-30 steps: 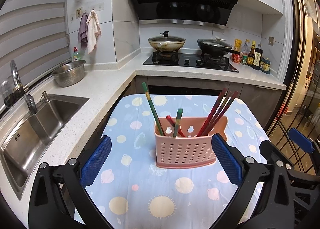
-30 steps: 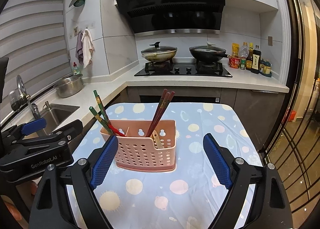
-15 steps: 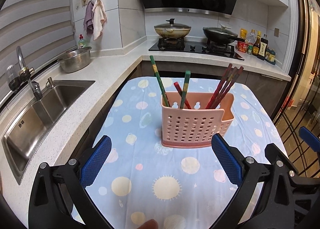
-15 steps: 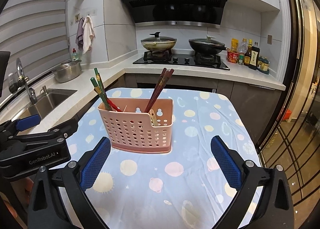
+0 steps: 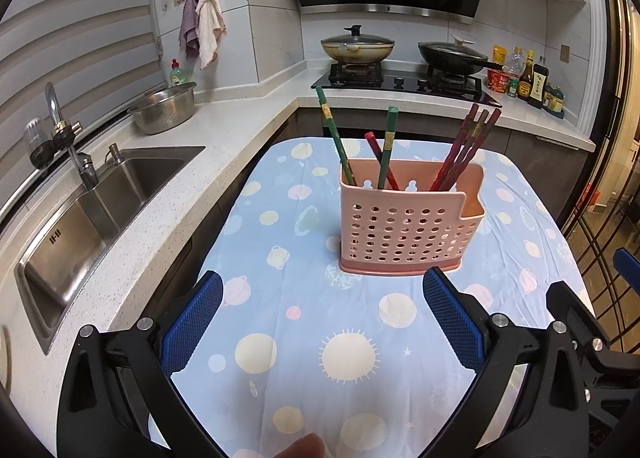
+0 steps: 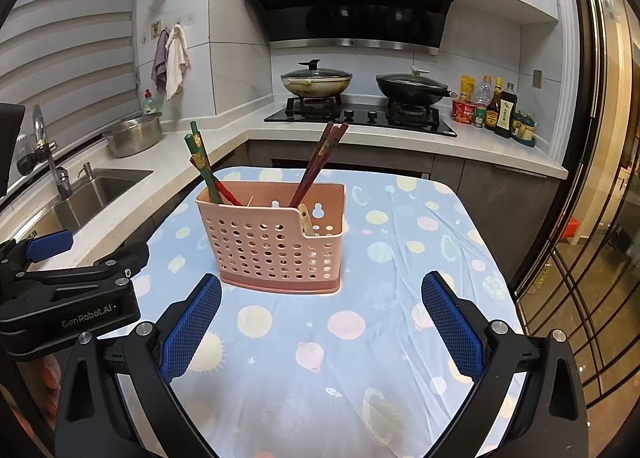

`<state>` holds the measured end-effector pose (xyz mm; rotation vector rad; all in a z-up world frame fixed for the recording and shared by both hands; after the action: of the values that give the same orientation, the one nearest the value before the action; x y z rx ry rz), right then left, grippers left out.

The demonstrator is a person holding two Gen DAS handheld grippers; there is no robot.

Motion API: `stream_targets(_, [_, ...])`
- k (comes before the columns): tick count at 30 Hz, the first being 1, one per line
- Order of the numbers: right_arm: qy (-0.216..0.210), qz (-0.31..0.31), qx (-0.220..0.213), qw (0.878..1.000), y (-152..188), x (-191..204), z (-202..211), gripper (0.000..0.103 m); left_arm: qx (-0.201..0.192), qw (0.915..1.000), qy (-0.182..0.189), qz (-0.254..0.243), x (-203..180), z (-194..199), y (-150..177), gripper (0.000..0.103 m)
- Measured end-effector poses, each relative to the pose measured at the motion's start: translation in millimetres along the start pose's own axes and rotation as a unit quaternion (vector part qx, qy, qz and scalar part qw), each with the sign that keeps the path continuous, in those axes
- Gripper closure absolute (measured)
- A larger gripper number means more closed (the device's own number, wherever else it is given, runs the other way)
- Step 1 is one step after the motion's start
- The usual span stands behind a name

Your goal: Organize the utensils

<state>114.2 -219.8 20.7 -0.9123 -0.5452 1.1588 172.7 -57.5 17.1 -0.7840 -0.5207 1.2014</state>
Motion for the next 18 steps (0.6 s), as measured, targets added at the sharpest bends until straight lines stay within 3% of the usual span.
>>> stream_targets(18, [-0.005,-0.005,0.013,1.0,9.9,-0.1,-5.7,0.006,0.01,0.9999,-0.008,0.002,2.9,-1.5,7.7,0.007])
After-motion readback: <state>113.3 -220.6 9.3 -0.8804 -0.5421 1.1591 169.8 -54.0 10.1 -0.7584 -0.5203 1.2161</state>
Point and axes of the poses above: each gripper's, at about its wrist camera, not at the fingertips, and z roughly against the way its jaws point, x to its left, y to its underside, the point moved 7 cm from there along -z, roughly the way its jaws point, and after that the axes turned 10 degrees about y, right-handed, at the moved point
